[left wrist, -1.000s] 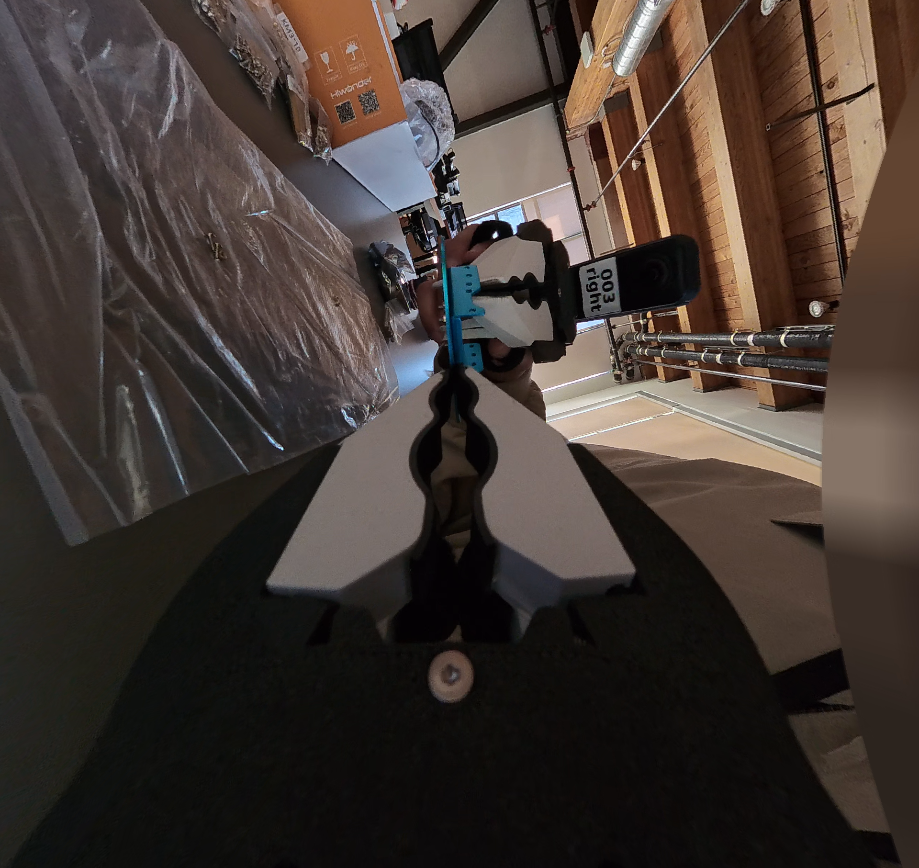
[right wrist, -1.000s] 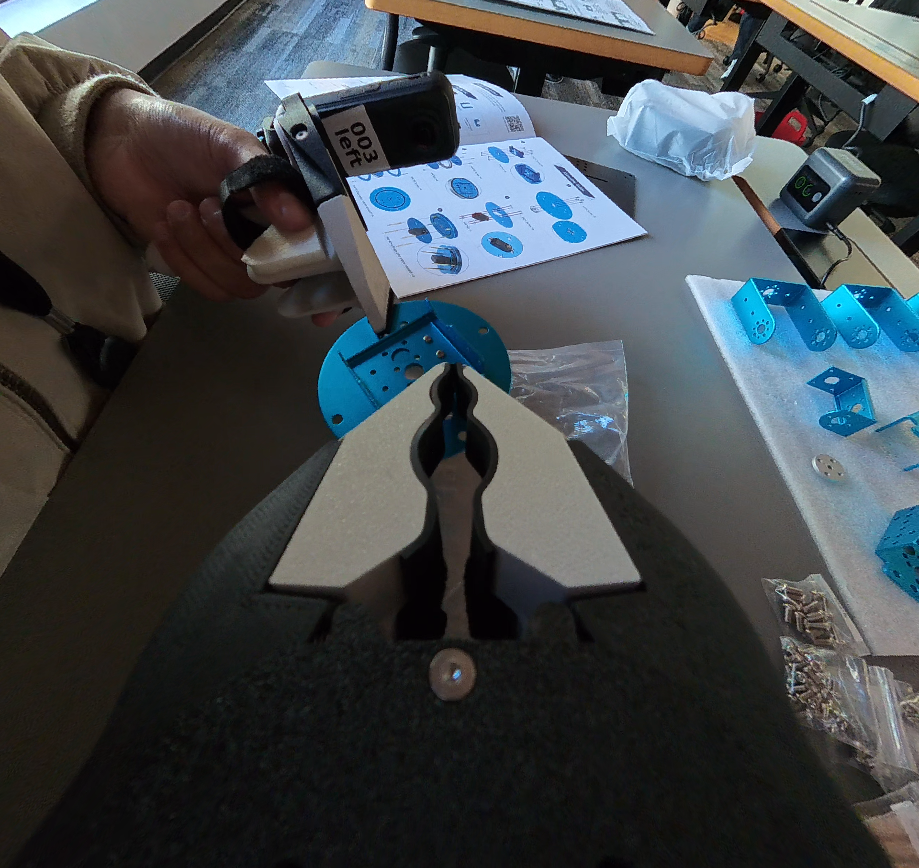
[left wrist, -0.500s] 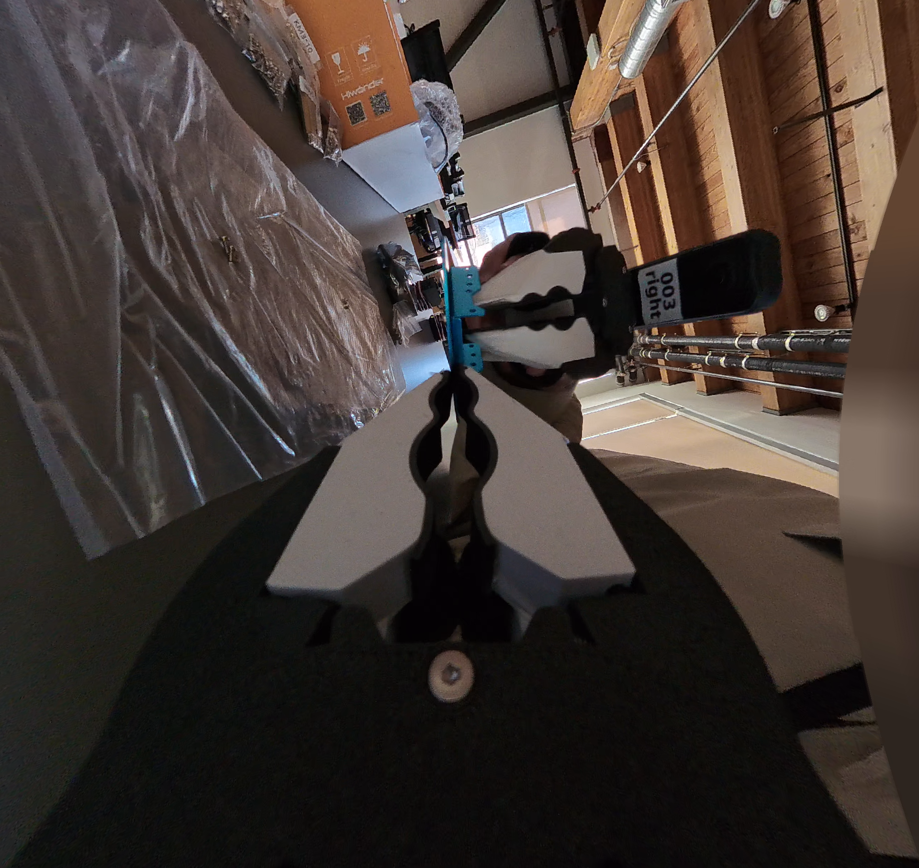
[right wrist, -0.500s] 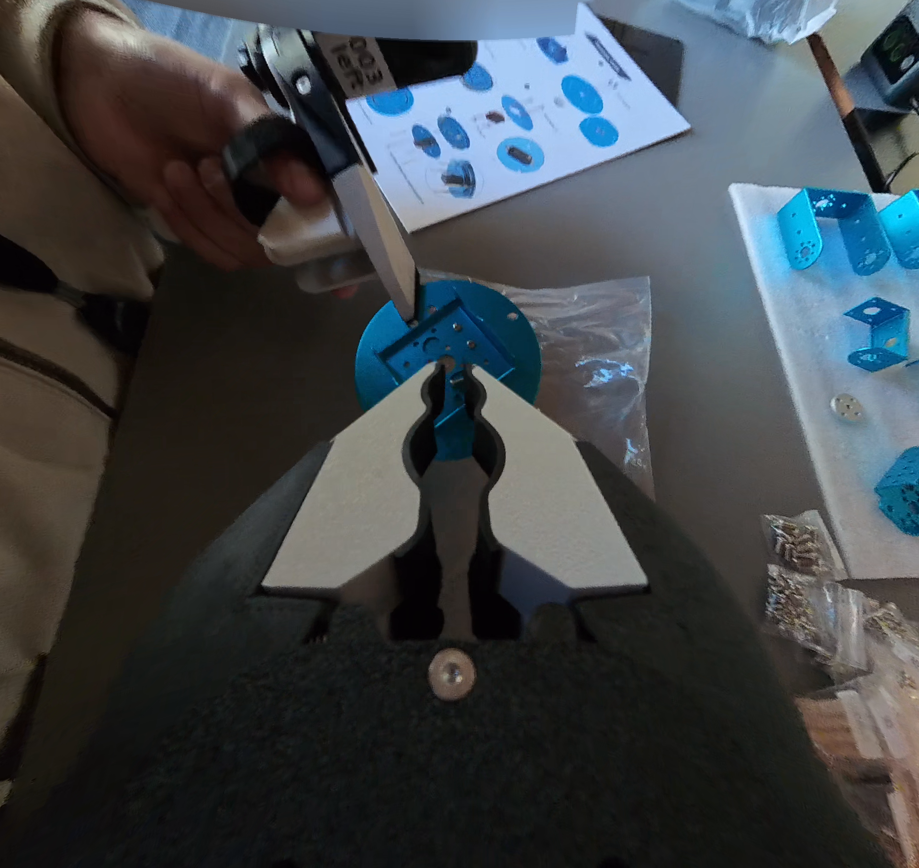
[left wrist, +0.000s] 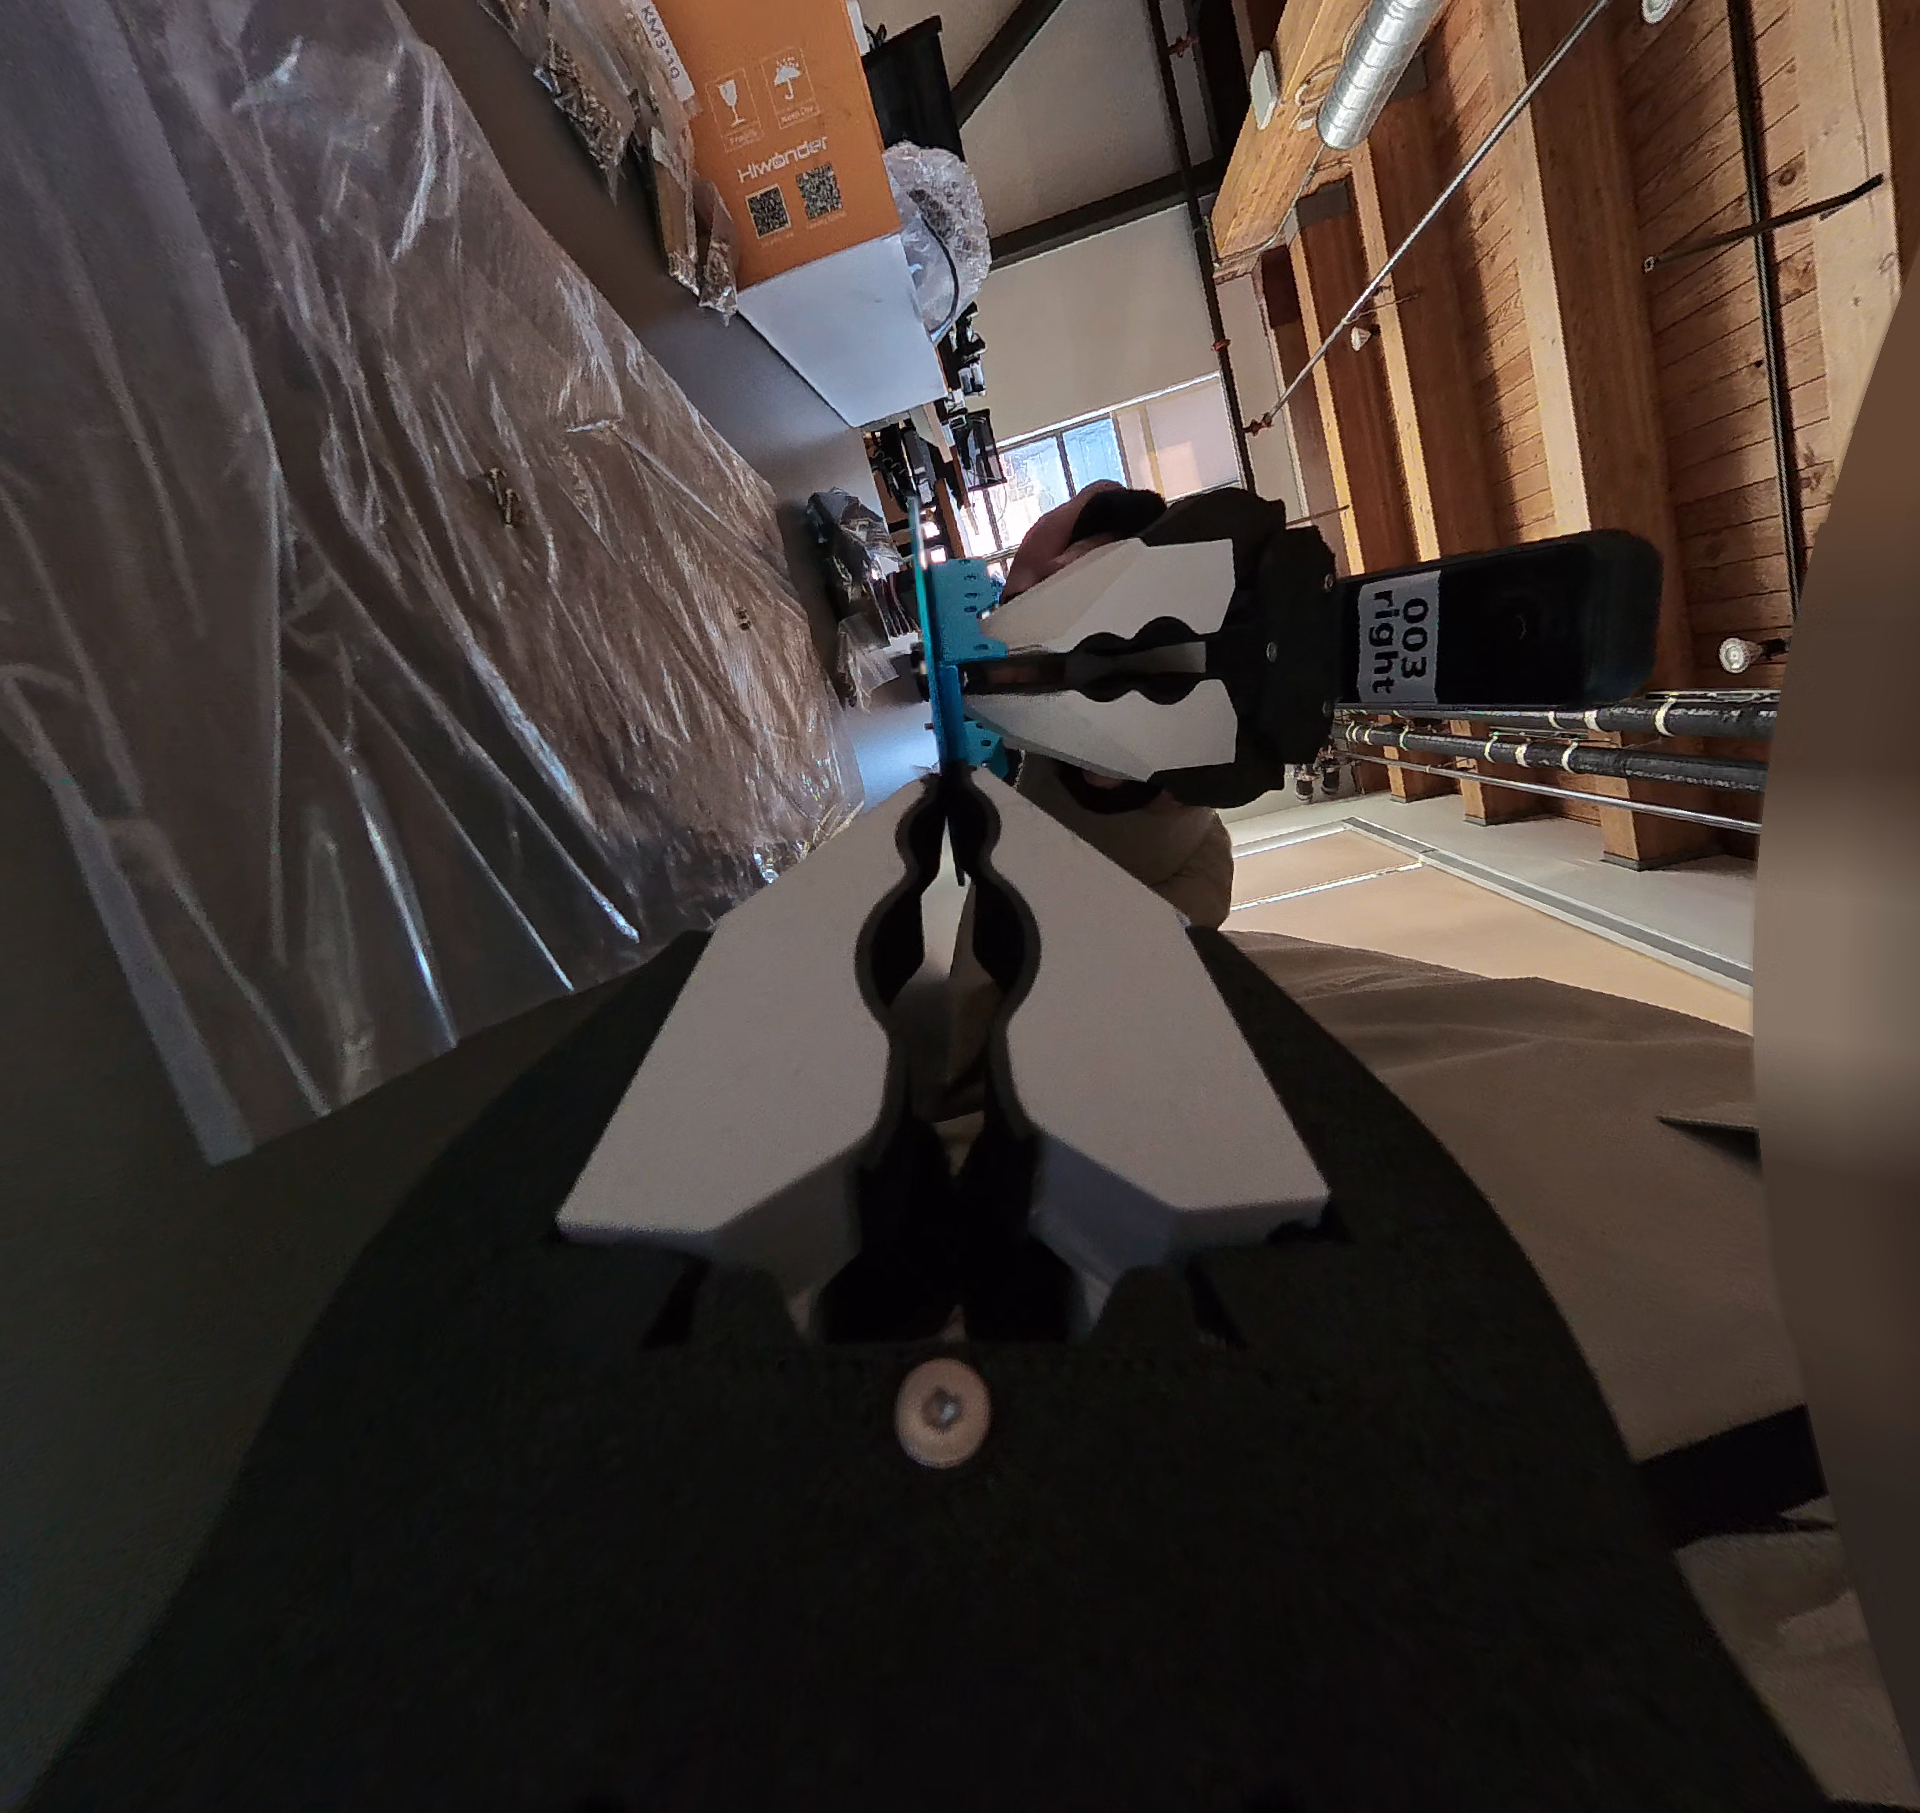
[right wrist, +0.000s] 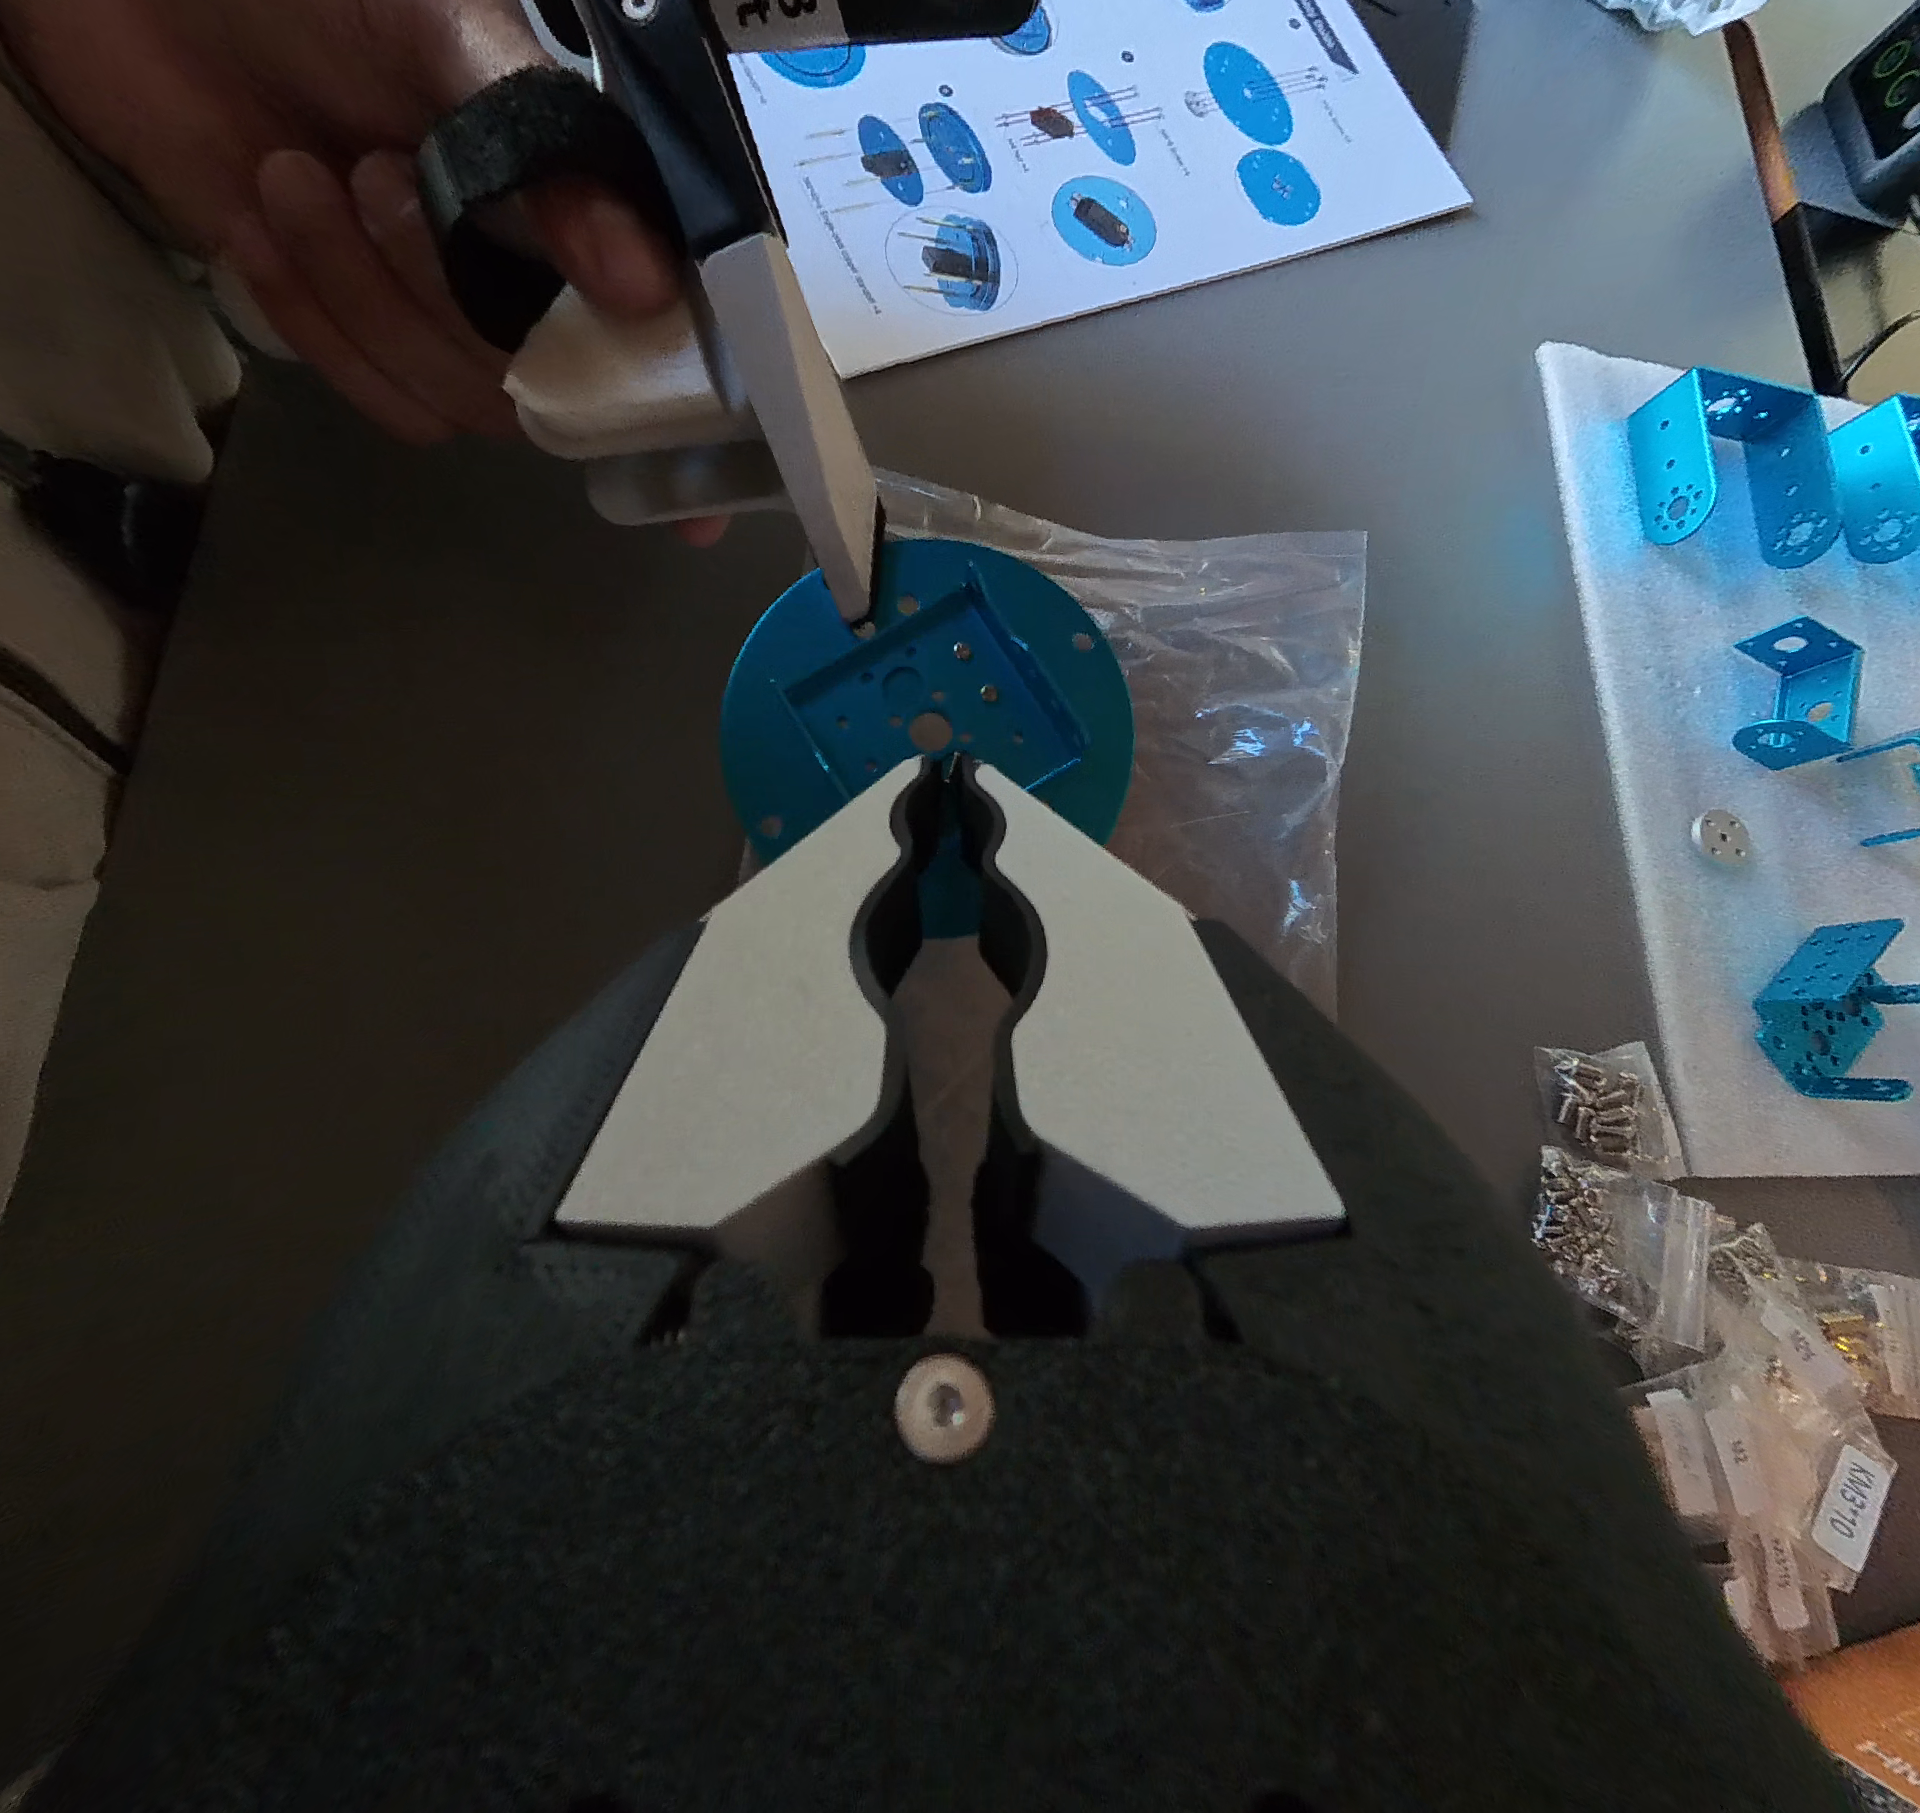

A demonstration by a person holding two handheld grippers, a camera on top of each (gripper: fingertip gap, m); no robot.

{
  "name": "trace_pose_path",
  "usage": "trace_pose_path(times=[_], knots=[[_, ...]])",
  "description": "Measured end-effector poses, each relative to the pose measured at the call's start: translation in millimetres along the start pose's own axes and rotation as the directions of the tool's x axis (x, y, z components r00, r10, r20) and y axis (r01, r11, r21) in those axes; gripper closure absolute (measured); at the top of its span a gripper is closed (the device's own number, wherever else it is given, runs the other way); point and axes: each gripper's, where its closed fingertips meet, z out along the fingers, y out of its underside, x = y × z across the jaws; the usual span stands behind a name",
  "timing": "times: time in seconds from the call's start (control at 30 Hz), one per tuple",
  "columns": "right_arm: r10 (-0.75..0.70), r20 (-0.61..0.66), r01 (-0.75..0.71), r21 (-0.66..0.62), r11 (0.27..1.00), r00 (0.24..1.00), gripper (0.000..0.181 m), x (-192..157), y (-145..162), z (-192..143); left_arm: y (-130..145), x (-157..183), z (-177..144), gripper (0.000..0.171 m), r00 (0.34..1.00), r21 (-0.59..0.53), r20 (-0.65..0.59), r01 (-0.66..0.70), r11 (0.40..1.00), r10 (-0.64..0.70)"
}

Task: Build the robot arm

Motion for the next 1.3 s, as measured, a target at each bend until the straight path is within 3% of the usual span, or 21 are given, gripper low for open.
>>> trace_pose_path(times=[0.43,0.7,0.83,0.93,1.0,1.07,1.17,1.2,1.23,1.3], knots=[[-0.049,-0.045,0.047,-0.061,0.997,0.998,0.181,5.2,11.2,4.1,-4.5,-15.8,-3.0,0.171,0.99,-0.004,0.107,-0.092,0.996,0.092],[-0.014,-0.008,0.014,-0.011,1.0,1.0,0.179,7.6,14.9,-12.9,-4.5,-16.3,-4.4,0.171,0.991,-0.01,0.098,-0.095,0.995,0.096],[0.184,0.14,-0.2,0.109,0.974,0.973,0.173,6.6,10.6,-19.2,-10.0,-13.2,-7.4,0.171,0.928,-0.047,0.18,-0.322,0.945,0.325],[0.367,0.177,-0.391,0.132,0.911,0.913,0.159,9.4,21.1,-6.9,-20.8,-6.0,-7.4,0.171,0.817,-0.104,0.227,-0.521,0.847,0.53],[0.459,0.15,-0.479,0.151,0.865,0.876,0.158,12.2,30.4,3.1,-31.0,-7.8,-6.1,0.171,0.686,-0.186,0.266,-0.653,0.734,0.678],[0.488,0.106,-0.499,0.159,0.852,0.866,0.156,14.5,40.4,8.1,-38.6,-13.3,-1.3,0.171,0.488,-0.309,0.263,-0.774,0.552,0.832],[0.475,0.018,-0.472,0.152,0.868,0.88,0.158,18.3,52.5,6.7,-41.4,-26.4,9.1,0.171,0.112,-0.488,0.164,-0.854,0.18,0.98],[0.467,-0.005,-0.461,0.153,0.874,0.884,0.159,18.7,54.9,5.2,-42.3,-30.5,12.2,0.171,0.016,-0.525,0.137,-0.847,0.086,0.99],[0.458,-0.018,-0.45,0.155,0.88,0.889,0.159,18.2,56.6,4.2,-43.1,-33.1,15.2,0.171,-0.046,-0.547,0.119,-0.837,0.027,0.992],[0.436,-0.037,-0.427,0.139,0.893,0.899,0.159,17.8,61.9,4.4,-38.4,-32.0,21.8,0.171,-0.064,-0.532,0.074,-0.847,-0.015,0.995]])
